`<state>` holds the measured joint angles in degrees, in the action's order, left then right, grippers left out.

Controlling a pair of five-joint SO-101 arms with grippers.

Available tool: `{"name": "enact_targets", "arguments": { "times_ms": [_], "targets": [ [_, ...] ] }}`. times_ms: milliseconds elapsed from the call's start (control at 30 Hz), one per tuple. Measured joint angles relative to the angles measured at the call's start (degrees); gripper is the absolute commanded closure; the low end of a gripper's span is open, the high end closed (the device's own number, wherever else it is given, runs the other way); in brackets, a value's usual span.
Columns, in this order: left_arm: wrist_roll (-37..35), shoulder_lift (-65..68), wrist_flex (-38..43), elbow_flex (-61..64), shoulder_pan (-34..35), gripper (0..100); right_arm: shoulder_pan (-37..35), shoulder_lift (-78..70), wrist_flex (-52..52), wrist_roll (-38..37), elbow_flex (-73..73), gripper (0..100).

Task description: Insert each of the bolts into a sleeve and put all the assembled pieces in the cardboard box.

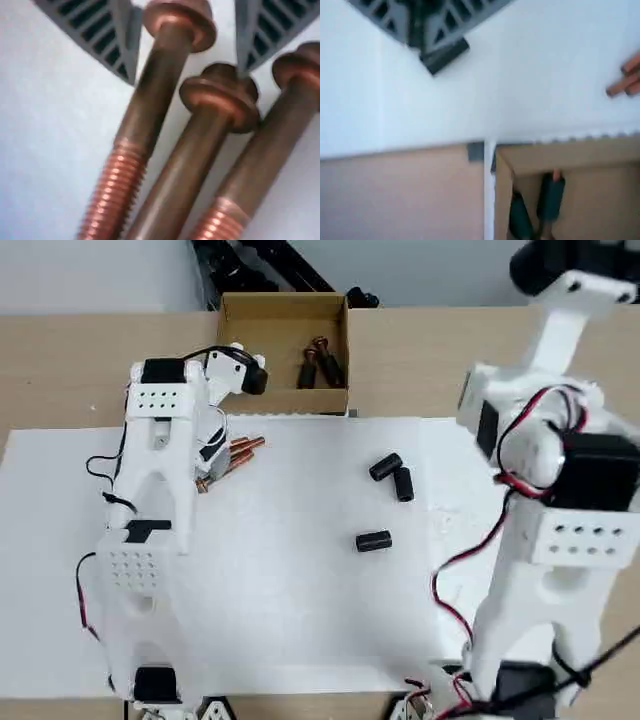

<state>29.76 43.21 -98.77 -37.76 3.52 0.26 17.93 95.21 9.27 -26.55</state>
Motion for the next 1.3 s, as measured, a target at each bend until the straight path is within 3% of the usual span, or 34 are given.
{"name": "enact_targets", "arguments": {
  "times_ms": [367,1000,1200,1300],
  "targets": [
    [6.77,1.23,0.0,-0.44,0.09,87,0.0,11.6,-1.76,0.0,20.75,99.1],
    [7.56,8.18,0.0,-1.85,0.35,87,0.0,23.12,-8.79,0.0,37.89,99.1],
    [7.56,8.18,-0.53,-1.76,-0.97,100,0.0,23.12,-9.14,0.0,37.89,99.1],
    [7.56,8.62,-0.88,-1.58,-2.64,99,0.0,23.12,-9.14,0.0,37.89,99.1]
  ]
}}
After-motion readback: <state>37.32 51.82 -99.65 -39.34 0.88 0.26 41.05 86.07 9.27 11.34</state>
